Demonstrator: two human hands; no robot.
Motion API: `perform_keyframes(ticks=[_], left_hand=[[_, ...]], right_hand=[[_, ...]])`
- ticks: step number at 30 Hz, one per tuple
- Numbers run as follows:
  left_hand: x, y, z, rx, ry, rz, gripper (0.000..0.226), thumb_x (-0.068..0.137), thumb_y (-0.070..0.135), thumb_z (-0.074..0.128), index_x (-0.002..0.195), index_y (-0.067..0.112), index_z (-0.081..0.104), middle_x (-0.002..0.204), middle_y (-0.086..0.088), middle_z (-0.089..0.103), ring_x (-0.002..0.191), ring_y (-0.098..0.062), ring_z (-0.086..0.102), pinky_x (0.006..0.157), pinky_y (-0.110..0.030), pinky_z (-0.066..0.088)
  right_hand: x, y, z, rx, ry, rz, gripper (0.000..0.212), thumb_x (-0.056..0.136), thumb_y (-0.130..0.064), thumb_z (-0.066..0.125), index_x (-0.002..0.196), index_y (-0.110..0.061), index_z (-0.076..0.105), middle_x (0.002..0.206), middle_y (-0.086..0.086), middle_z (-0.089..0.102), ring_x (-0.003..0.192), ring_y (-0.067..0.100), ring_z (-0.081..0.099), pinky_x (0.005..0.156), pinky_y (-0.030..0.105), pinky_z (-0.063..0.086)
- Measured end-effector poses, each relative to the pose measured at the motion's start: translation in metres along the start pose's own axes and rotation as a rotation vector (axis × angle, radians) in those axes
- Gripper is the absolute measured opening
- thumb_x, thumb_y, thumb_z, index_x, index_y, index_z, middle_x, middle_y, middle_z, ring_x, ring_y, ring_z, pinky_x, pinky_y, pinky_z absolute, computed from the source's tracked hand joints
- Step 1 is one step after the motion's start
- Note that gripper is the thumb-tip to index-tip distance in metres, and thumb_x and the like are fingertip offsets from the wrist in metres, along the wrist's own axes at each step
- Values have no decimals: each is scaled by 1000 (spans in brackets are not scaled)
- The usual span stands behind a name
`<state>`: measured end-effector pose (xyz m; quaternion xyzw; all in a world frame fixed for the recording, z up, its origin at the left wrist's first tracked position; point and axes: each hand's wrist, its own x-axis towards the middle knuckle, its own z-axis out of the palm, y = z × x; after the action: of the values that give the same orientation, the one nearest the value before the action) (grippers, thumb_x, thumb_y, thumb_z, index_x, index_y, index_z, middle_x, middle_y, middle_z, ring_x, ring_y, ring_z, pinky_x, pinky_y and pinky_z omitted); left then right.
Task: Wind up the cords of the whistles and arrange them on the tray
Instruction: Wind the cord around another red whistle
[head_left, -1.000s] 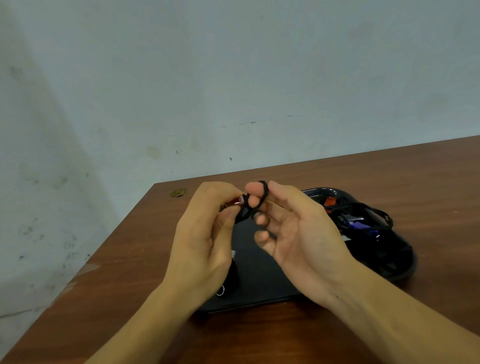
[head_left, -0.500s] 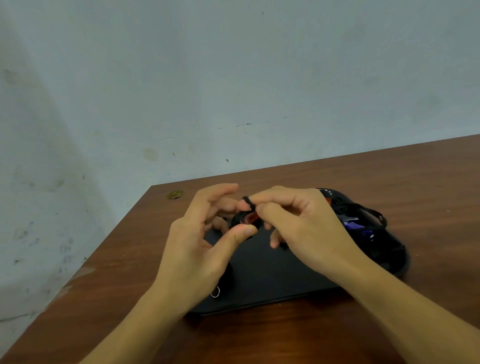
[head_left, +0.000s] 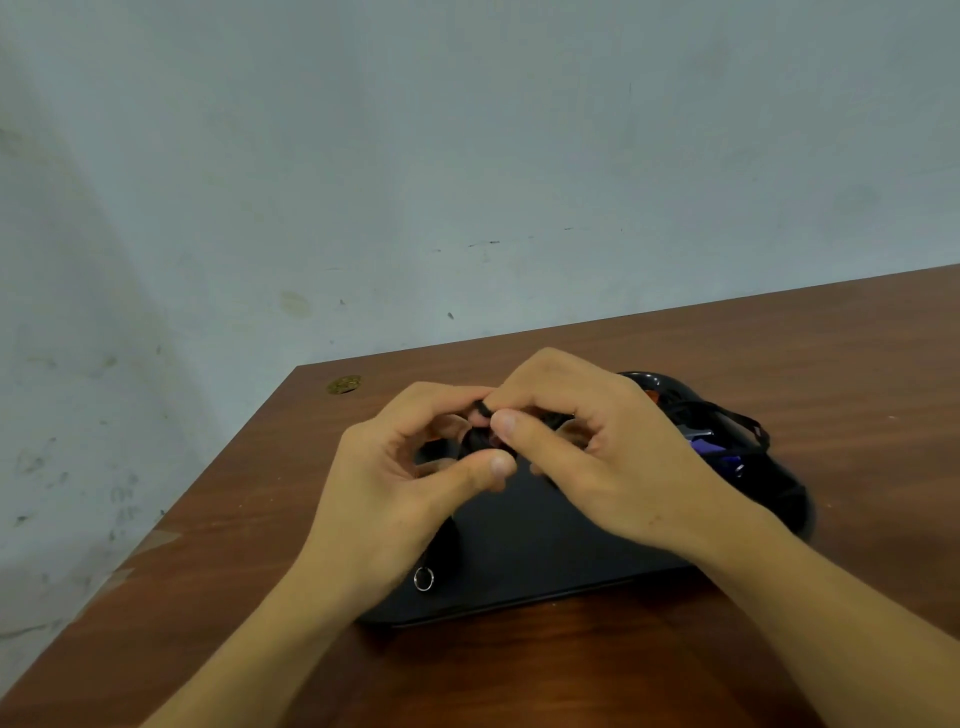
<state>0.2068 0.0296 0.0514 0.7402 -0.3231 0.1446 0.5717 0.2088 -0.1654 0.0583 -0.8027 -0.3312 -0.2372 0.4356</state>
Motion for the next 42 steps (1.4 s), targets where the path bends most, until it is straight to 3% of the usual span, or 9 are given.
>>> perform_keyframes(ticks=[4, 8, 13, 15, 20, 25, 28, 35, 42], left_hand=[[3, 0, -4, -188, -14, -62, 39, 75, 20, 77, 112, 9, 70, 110, -12, 69, 102, -37, 65, 76, -43, 61], [4, 4, -6, -336, -92, -88, 38, 76, 22, 82, 111, 11, 71, 112, -16, 67, 101, -49, 57, 75, -35, 58], [3, 6, -8, -394, -134, -136, 37, 79, 17, 78, 111, 1, 66, 107, -28, 63, 96, -45, 64, 74, -35, 59], [2, 5, -10, -322, -124, -138, 32, 80, 16, 76, 108, 3, 66, 100, -28, 62, 90, -42, 67, 74, -41, 60], [1, 0, -11, 34, -83, -117, 23, 81, 14, 75, 102, 11, 67, 91, -13, 66, 81, -26, 70, 73, -53, 60], [3, 7, -11, -378, -87, -262, 17, 79, 8, 76, 93, 4, 69, 100, -26, 65, 87, -36, 66, 64, -34, 59], [2, 10, -9, -521, -135, -311, 16, 78, 3, 75, 92, 1, 68, 109, -19, 67, 91, -31, 69, 60, -29, 59], [1, 5, -9, -369, -44, -236, 16, 79, 13, 75, 92, 6, 69, 107, -25, 67, 93, -46, 61, 67, -34, 60], [2, 11, -4, -590, -47, -338, 14, 82, 4, 68, 96, 4, 69, 102, -22, 68, 91, -27, 68, 60, -29, 60]], right_hand=[[1, 1, -3, 198, -6, 104, 16, 97, -27, 60, 104, -22, 73, 99, -11, 67, 93, 16, 67, 71, 33, 58], [2, -3, -6, 488, -50, 162, 18, 90, -26, 66, 98, -15, 76, 91, -4, 72, 82, 12, 69, 65, 25, 54], [2, -5, -2, 808, -88, 317, 17, 81, -23, 68, 89, -10, 74, 79, 0, 72, 70, 8, 66, 61, 19, 53], [1, -5, -4, 755, -118, 326, 13, 82, -23, 68, 87, -13, 75, 80, -2, 72, 70, 6, 66, 62, 20, 53], [-1, 3, -2, -20, -64, 42, 6, 93, -27, 68, 94, -25, 73, 92, -13, 67, 88, 14, 67, 74, 26, 53], [3, -3, -3, 402, -5, 210, 12, 82, -29, 74, 85, -19, 79, 83, -1, 76, 77, 12, 70, 72, 26, 57], [3, -6, -6, 665, -88, 337, 14, 75, -28, 74, 80, -16, 79, 80, 3, 76, 67, 14, 67, 64, 20, 55], [0, -7, 2, 72, 101, 102, 7, 85, -30, 74, 88, -26, 78, 84, -15, 71, 85, 7, 69, 73, 14, 49], [1, -12, 5, 361, 115, 210, 18, 82, -33, 71, 84, -15, 74, 79, -2, 74, 68, 10, 70, 58, 21, 55]])
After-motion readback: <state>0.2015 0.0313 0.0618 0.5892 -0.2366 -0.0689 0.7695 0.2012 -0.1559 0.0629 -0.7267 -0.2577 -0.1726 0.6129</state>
